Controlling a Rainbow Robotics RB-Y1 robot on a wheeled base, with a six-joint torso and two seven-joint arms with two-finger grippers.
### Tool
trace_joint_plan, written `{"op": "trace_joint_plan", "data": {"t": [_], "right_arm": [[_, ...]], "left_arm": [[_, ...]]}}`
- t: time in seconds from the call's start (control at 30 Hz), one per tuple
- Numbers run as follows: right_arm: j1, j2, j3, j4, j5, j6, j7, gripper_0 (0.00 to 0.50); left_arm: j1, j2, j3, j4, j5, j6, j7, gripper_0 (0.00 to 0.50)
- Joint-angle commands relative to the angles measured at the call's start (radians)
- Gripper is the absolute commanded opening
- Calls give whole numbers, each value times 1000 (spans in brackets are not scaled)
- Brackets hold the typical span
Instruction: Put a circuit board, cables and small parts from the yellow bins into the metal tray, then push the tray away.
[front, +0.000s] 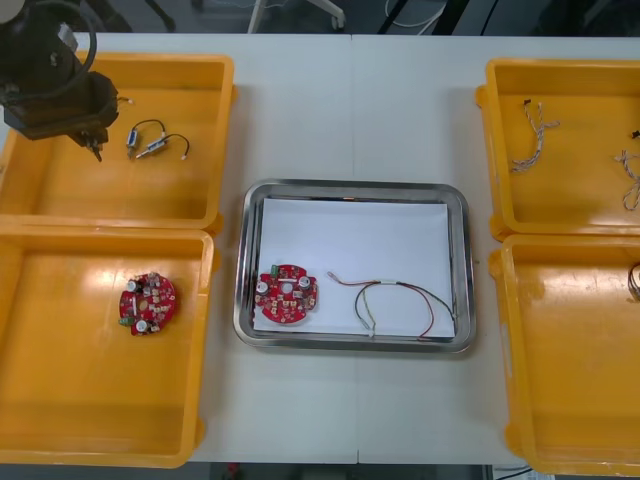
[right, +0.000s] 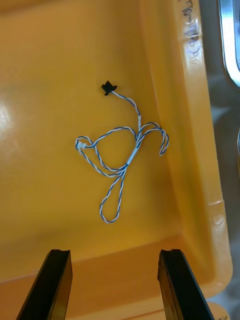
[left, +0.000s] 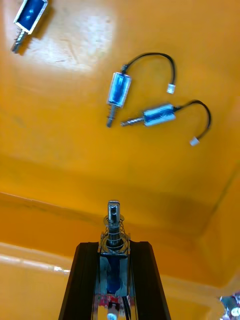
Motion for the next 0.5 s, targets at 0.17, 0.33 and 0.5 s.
{"op": "trace_joint_plan", "data": {"t": [0.17, 0.33, 0.5], "right_arm": [[-55, 10, 95, 68, 21, -142, -16, 500], [-55, 35, 96, 117, 19, -206, -21, 500], [-55, 52, 96, 143, 19, -228, -25, 500]], "left_arm": [[3, -37, 30, -191, -6, 59, 36, 0], [3, -100, 22, -254, -40, 59, 90, 0], [2, -163, -22, -308, -106, 55, 155, 0]]}}
